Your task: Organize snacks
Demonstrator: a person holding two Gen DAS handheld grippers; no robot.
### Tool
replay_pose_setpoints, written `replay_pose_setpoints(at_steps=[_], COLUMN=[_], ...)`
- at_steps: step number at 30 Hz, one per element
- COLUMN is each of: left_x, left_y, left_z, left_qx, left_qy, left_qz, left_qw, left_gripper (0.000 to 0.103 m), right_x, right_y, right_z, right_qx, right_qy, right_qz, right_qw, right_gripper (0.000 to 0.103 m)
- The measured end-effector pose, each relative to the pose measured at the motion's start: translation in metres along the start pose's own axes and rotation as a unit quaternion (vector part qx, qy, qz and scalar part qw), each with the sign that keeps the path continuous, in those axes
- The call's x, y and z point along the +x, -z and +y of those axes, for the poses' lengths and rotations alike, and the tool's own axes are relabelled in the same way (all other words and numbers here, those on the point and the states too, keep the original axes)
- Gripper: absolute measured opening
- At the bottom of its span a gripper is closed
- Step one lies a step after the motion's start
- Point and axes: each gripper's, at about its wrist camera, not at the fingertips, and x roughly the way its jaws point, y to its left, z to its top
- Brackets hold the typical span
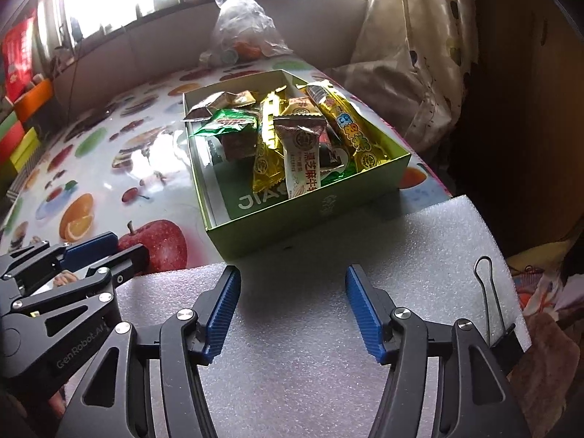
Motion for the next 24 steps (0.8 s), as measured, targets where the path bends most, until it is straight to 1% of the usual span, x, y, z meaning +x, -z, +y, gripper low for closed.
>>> replay_pose_setpoints(at_steps=[3, 8, 11, 24], left_x=[-0.0011, -0.0009, -0.0012, -0.0008], left_y=[0.0005, 0.0008, 0.0011, 0.0013], left_z=[0.0021, -0.0024, -0.0037, -0.0029], left_qx=[-0.007, 0.002, -0.002, -0.001], left_qy=[0.004, -0.008, -0.003, -0.005], left_qz=[0.0, 0.002, 0.001, 0.0], left_qw=[1.0, 1.0, 1.0, 1.0], left_gripper=[0.036, 0.036, 0.036, 0.036], right_x=[0.0005, 0.0013, 0.0014, 0.0017], right_y=[0.0, -0.0003, -0.0004, -0.0004], right_z=[-0.0005, -0.0008, -0.0011, -0.0014], right_qx=[0.001, 0.001, 0.002, 0.002], right_qy=[0.0, 0.003, 0.002, 0.002], right_qz=[-0.001, -0.001, -0.001, -0.001], right_qw=[1.0, 1.0, 1.0, 1.0], right_gripper=[0.061, 0.061, 0.061, 0.061])
